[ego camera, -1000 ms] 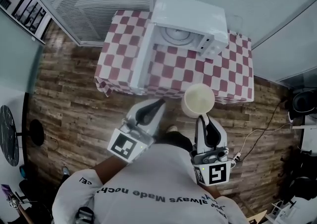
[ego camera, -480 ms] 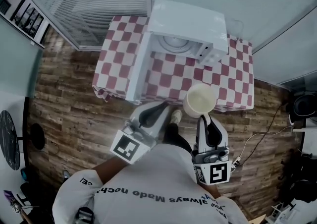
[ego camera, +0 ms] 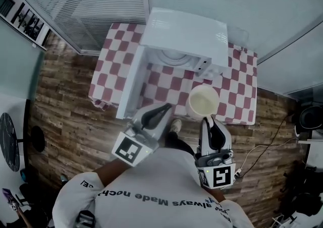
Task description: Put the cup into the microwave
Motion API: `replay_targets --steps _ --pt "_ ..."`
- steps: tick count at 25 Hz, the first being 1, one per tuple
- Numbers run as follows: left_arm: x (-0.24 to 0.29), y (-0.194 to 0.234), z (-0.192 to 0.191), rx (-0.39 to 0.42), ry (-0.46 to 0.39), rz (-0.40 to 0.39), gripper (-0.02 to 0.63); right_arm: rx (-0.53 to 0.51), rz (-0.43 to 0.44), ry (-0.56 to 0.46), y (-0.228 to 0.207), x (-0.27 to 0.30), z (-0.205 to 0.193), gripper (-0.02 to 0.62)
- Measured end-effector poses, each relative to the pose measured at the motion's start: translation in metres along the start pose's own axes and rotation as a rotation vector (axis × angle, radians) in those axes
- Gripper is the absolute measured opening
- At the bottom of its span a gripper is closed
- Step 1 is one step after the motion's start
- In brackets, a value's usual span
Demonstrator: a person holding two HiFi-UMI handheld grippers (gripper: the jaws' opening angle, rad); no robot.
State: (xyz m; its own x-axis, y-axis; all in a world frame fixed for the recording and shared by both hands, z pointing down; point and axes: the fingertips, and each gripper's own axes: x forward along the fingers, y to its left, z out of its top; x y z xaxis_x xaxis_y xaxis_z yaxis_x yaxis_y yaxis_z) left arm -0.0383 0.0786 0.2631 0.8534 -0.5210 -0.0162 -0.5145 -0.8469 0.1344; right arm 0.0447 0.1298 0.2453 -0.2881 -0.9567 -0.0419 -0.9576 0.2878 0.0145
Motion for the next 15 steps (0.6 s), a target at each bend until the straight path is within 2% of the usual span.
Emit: replay_targets --steps 7,15 --pt "0.064 0.009 0.006 0.012 0.0 0.032 0.011 -0.006 0.025 -0.008 -0.063 0.023 0.003 0.037" --pt "0.115 0.011 0.0 0.019 0.017 0.065 0.009 0.001 0.057 -0.008 -0.115 0.036 -0.001 0.037"
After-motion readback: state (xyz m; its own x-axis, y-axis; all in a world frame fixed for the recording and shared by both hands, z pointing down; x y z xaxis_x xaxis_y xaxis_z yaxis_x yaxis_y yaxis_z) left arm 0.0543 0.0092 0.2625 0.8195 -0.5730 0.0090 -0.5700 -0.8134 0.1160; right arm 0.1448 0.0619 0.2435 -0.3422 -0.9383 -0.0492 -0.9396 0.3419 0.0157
